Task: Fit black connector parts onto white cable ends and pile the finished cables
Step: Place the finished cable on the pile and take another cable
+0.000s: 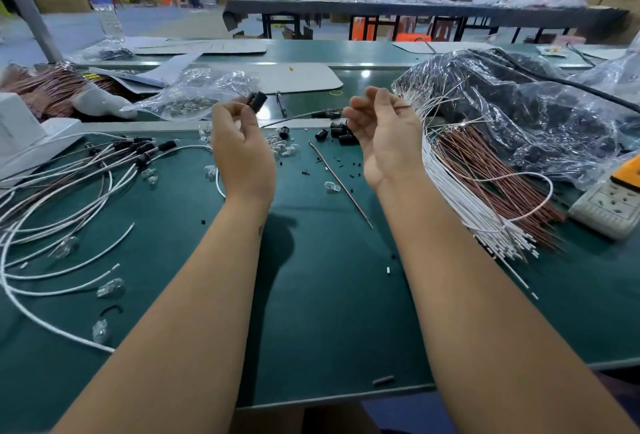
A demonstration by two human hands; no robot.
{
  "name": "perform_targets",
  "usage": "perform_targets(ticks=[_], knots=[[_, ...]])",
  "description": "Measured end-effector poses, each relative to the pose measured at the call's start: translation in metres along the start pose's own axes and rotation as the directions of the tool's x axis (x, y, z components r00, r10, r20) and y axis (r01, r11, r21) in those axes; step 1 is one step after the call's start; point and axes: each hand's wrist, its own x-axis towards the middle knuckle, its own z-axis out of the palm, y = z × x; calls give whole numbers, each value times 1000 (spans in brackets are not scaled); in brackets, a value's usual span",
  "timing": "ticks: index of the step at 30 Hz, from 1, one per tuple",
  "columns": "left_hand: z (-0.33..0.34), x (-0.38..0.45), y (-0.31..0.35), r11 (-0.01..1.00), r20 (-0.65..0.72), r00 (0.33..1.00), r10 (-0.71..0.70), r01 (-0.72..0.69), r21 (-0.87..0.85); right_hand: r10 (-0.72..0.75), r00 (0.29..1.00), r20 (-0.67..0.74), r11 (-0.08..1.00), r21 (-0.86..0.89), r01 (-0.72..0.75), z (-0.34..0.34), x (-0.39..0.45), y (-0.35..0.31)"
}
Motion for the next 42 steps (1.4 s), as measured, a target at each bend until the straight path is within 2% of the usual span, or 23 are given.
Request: perform_targets(ticks=[2, 5, 8, 11, 15, 17, 19, 22, 25, 35, 42], knots=[[1, -1, 0, 996, 8, 999, 33, -34, 81, 62, 998, -14, 998, 26, -61, -3, 2, 2], [3, -5, 0, 995, 212, 976, -56, 38, 87, 103, 995, -13, 993, 61, -102, -5, 5, 5], [2, -5, -3, 977, 290, 954, -81, 18, 213, 213, 974, 71, 969, 115, -220, -12, 5, 5], [1, -4, -3, 985, 298, 951, -79, 29, 169, 332, 925, 183, 943, -58, -327, -10, 1, 7], [6, -6, 1, 993, 354, 933, -58, 18, 116, 382, 882, 275, 903, -312, -294, 4, -11, 21], [7, -7, 1, 995, 377, 925, -44, 5, 104, 359, 893, 271, 900, -356, -253, 7, -15, 27], [6, -6, 0, 994, 396, 917, -48, 3, 113, 283, 935, 213, 913, -357, -195, 6, -14, 28], [0, -2, -4, 991, 402, 912, -81, 31, 128, 169, 981, 95, 948, -287, -136, 2, -6, 24], [-5, 1, -5, 993, 421, 900, -111, 82, 88, 120, 992, 26, 965, -236, -111, -5, 0, 19], [-6, 2, -6, 997, 447, 893, -52, 70, -25, 7, 997, 81, 957, -291, 16, -7, 1, 19], [-7, 3, -9, 996, 445, 894, -53, 80, -42, 9, 997, 79, 965, -261, 12, -7, 1, 20]])
